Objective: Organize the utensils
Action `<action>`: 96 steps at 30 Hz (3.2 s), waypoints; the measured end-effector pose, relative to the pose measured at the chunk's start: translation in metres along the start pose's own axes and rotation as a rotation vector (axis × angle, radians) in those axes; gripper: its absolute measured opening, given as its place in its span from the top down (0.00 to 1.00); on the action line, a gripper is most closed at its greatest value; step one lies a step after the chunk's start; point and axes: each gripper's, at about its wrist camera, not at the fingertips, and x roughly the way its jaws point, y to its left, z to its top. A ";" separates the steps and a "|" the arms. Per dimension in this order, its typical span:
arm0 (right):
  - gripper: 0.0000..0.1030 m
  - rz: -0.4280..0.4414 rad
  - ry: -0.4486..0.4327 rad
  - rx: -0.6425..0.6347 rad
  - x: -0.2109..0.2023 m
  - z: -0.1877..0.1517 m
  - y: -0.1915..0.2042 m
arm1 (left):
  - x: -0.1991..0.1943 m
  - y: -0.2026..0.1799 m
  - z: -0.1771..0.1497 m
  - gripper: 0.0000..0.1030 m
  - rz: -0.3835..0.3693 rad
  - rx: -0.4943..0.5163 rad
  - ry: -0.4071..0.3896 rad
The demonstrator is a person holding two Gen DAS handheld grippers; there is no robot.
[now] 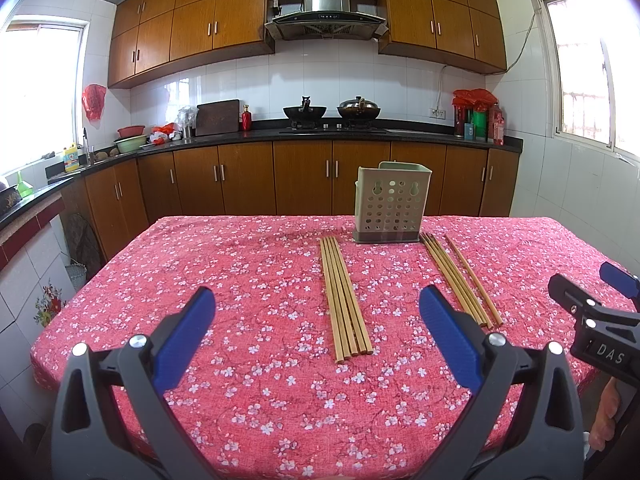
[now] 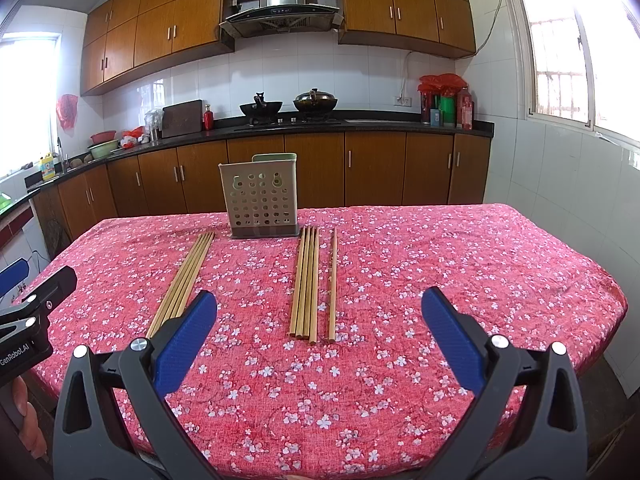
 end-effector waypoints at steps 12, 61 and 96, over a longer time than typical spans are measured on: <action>0.02 0.001 0.001 0.001 0.001 0.000 -0.001 | 0.000 0.000 0.000 0.04 0.000 -0.001 0.001; 0.25 -0.027 0.261 0.032 0.100 0.011 -0.029 | 0.100 0.037 0.006 0.04 0.052 -0.078 0.335; 0.91 0.009 0.488 0.046 0.203 -0.009 -0.038 | 0.213 0.017 -0.003 0.81 -0.152 -0.090 0.619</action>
